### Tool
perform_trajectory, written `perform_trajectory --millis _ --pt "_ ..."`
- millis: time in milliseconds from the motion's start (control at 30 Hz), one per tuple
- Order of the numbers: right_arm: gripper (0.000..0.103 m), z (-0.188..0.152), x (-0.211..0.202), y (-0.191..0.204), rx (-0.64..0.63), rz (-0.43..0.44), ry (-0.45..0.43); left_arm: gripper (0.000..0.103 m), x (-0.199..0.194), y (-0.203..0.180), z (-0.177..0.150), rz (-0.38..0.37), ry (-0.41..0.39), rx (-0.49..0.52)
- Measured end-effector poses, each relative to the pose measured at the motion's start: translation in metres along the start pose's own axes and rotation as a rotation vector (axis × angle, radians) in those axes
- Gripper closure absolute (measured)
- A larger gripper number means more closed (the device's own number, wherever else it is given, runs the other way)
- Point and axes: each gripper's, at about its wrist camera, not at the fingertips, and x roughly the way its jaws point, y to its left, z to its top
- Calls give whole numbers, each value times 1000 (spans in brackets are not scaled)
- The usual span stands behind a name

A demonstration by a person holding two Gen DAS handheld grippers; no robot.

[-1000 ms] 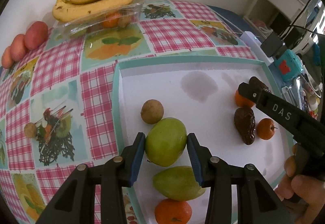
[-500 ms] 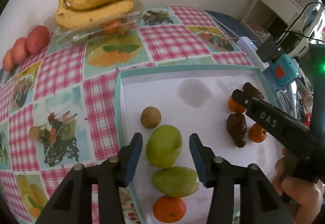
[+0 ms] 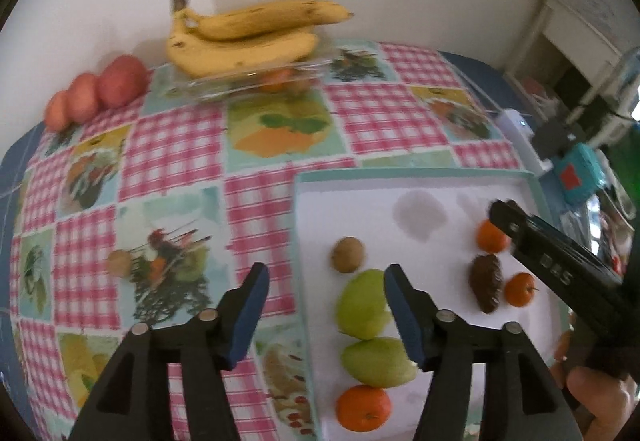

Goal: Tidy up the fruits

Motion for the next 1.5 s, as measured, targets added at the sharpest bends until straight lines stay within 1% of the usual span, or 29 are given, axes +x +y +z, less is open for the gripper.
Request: perform_trajectory --millis 33,67,133,167,233,267,333,600,667,700,800,833,867,900,1067,1167,1267,1400,1500 --pt "43 0 0 1 -2 -1 -2 33 2 4 0 12 6 -15" --pt "43 0 -1 1 -3 -1 -4 33 3 8 0 25 10 -29" --pt "41 0 0 3 -15 0 3 27 7 15 -1 60 19 -55" --pt "31 0 1 4 -22 -2 5 25 8 19 -2 80 20 -65" --pt "20 -1 1 5 -30 -11 1 22 9 24 -3 103 17 -84" --pt "20 -2 1 5 -32 -11 0 20 9 27 -4 106 16 -97" --pt "20 -2 2 6 -34 -7 3 13 10 33 -4 109 13 -124" --pt "19 -5 6 8 -54 -15 17 12 12 47 -4 126 21 -181" --pt "19 -5 6 8 -56 -18 18 7 13 50 -4 132 20 -195" --pt "19 -5 6 8 -58 -19 19 0 12 51 -4 138 16 -201" --pt "19 -5 5 8 -60 -21 19 0 10 53 -4 157 -1 -203" --pt "14 -5 5 8 -62 -25 17 0 9 53 -4 161 -3 -202" --pt "5 -5 6 9 -65 -26 18 0 10 54 -4 164 -3 -201" --pt "3 -5 6 9 -69 -24 17 0 10 54 -4 166 -3 -198" --pt "3 -5 5 10 -74 -27 9 0 11 56 -6 190 7 -202" --pt "3 -5 3 11 -70 -26 2 0 7 60 -7 176 4 -194" --pt "3 -6 -1 14 -81 -15 -9 0 -4 61 -7 192 -34 -184" --pt "3 -9 -13 27 -120 -15 -30 0 -26 72 -13 224 -106 -238" --pt "3 -13 -25 36 -132 17 -44 0 -39 82 -16 287 -124 -254"
